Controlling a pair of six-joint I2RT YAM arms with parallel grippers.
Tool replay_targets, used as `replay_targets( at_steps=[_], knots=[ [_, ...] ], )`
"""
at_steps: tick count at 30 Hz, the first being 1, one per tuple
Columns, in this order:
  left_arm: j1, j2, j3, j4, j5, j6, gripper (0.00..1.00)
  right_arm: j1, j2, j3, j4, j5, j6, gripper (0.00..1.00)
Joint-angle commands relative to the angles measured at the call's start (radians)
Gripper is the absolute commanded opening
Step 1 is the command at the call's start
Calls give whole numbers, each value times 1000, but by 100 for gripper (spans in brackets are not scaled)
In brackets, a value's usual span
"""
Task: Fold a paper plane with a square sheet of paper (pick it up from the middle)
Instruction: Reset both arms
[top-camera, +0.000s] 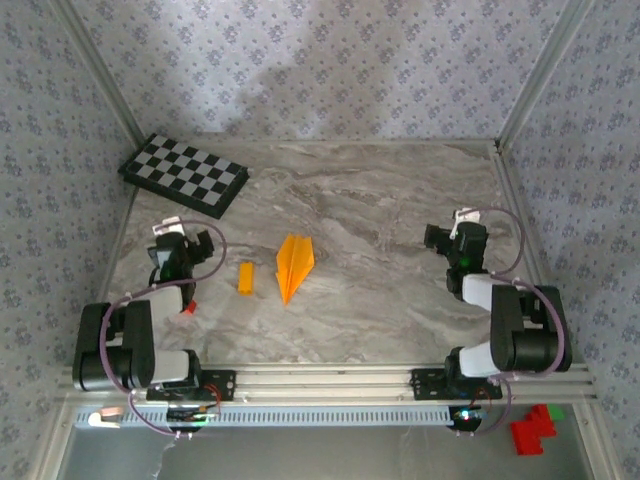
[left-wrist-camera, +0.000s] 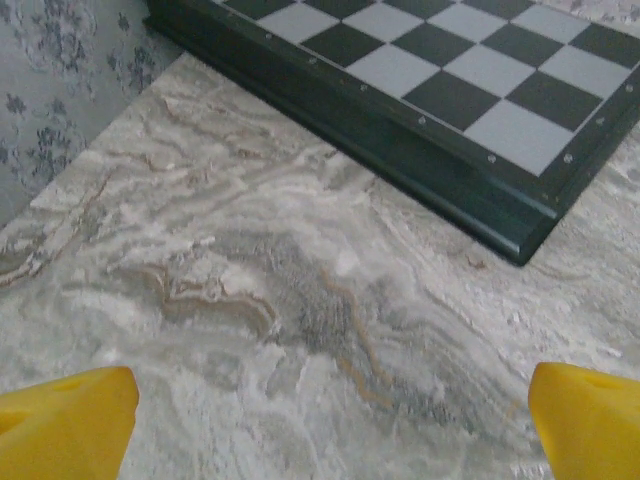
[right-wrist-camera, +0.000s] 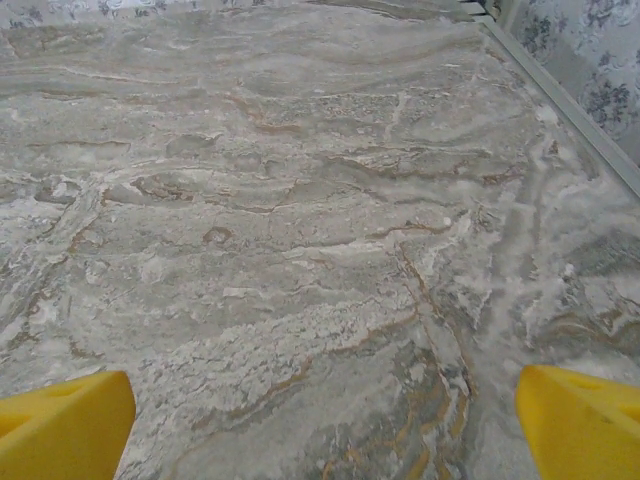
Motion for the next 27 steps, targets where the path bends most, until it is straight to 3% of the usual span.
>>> replay_targets(
  at_steps=[1, 3, 5, 6, 7, 27],
  knots=[
    [3, 99, 50, 147, 5, 40, 100, 11, 62, 22, 85, -30, -54, 100],
    [-12, 111, 81, 91, 43, 69, 100, -9, 74, -28, 179, -79, -47, 100],
    [-27, 182, 61, 199, 134, 131, 100, -8, 105, -80, 312, -88, -48, 100],
    [-38, 194, 44, 253, 150, 150, 100, -12, 85, -65, 251, -81, -43, 100],
    [-37, 175, 63, 175, 157, 146, 100, -13, 83, -51, 221, -69, -42, 99],
    [-24, 181, 64, 182, 180, 140, 100, 20, 92, -39, 215, -39, -73, 100]
  ],
)
